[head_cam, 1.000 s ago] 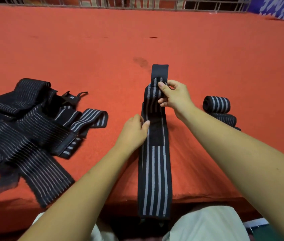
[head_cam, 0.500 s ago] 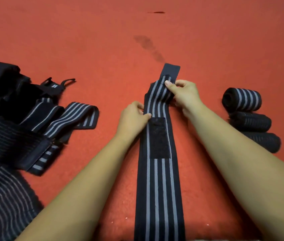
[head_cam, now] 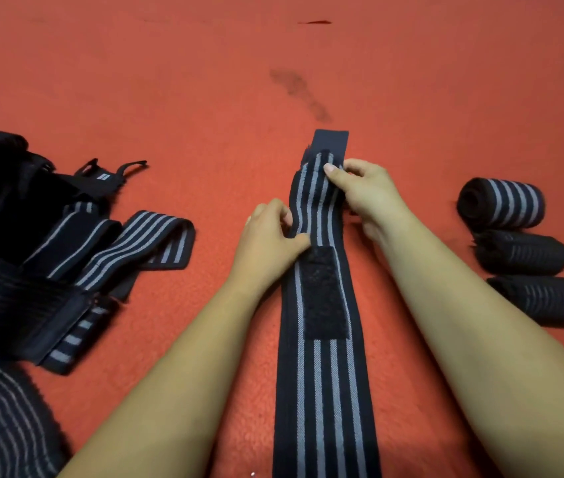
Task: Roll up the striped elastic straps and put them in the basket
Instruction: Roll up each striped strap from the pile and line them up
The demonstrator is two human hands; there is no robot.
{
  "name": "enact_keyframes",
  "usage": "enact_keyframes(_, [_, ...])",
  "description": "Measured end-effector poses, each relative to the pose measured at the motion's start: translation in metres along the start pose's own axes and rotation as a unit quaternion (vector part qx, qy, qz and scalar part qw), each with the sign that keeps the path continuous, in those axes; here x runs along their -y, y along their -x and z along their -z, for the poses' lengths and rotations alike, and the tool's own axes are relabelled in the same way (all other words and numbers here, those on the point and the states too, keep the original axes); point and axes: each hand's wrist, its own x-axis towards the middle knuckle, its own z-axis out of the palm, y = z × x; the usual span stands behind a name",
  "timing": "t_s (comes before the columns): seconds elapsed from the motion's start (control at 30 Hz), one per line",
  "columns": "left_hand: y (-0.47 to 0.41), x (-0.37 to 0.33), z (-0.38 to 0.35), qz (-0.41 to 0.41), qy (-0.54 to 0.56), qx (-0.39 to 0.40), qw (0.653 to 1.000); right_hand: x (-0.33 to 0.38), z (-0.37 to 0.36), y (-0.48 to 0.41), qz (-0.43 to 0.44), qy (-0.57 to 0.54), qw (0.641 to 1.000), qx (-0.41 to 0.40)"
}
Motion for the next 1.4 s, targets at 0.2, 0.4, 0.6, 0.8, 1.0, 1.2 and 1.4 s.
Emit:
enact_keyframes(0.2, [-0.011,-0.009,0.009,0.113,0.324,-0.029,0.939,-0.005,0.003,0.023,0.123,-0.098,0.987,0.033])
enact_keyframes(0.4, [-0.009,-0.010,0.015,0.061,0.350,0.027,0.934,-0.008,0.007,0.041,0.166,-0.116,0.977,0.069])
enact_keyframes(0.6, [-0.010,-0.008,0.020,0.032,0.382,-0.032,0.923,-0.007,0.009,0.045,0.231,-0.058,0.971,-0.004])
enact_keyframes(0.8, [-0.010,-0.010,0.027,0.005,0.389,-0.063,0.919,0.003,0.010,0.060,0.207,-0.026,0.972,0.107])
enact_keyframes(1.0, [-0.006,-0.016,0.032,-0.026,0.404,0.000,0.914,0.003,0.004,0.063,0.186,-0.045,0.978,0.083])
enact_keyframes(1.2, [-0.006,-0.016,0.033,-0.051,0.397,0.018,0.916,0.003,0.002,0.066,0.175,-0.058,0.982,0.052])
enact_keyframes(1.4, [-0.005,-0.015,0.032,-0.060,0.391,0.033,0.918,0.004,0.004,0.066,0.167,-0.068,0.983,0.046])
